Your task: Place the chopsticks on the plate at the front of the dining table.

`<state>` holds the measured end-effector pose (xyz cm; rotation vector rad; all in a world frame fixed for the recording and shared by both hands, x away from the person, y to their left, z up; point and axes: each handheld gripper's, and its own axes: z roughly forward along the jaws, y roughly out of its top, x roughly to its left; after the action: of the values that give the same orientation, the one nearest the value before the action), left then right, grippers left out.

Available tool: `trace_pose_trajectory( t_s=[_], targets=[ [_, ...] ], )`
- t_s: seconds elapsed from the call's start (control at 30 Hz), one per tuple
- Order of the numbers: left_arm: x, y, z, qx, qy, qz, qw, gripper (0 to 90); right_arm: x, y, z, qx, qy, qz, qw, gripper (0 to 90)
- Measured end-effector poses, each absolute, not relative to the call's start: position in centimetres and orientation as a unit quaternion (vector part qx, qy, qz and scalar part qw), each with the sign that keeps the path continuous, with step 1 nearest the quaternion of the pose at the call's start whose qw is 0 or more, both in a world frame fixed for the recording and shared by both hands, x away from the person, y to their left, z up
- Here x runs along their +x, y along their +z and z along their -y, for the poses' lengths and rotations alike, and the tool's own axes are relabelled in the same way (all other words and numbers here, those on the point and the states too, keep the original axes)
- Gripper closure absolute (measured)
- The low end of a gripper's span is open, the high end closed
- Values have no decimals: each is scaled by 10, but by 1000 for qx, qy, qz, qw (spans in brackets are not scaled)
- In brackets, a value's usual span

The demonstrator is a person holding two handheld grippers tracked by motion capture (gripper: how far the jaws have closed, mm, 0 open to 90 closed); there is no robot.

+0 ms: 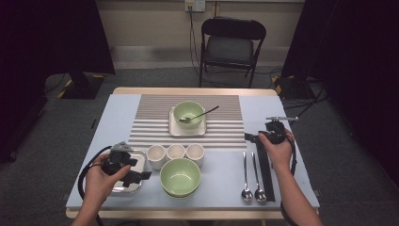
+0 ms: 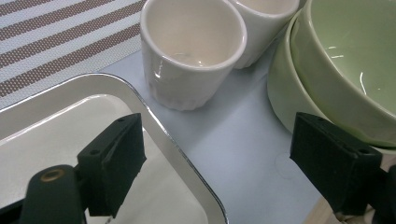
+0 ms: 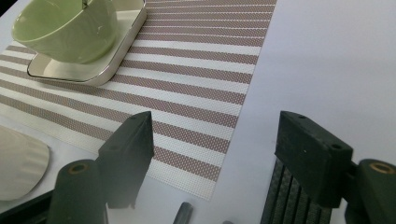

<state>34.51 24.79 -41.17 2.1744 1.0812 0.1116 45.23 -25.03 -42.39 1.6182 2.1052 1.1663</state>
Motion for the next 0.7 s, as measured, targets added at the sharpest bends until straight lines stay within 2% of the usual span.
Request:
trace_pose_trajectory(
  t_s=[0.7],
  targets=[
    [346,-415,-249,838,41,-419,347,175,448,-434,262,560,380,-724,134,273]
  ],
)
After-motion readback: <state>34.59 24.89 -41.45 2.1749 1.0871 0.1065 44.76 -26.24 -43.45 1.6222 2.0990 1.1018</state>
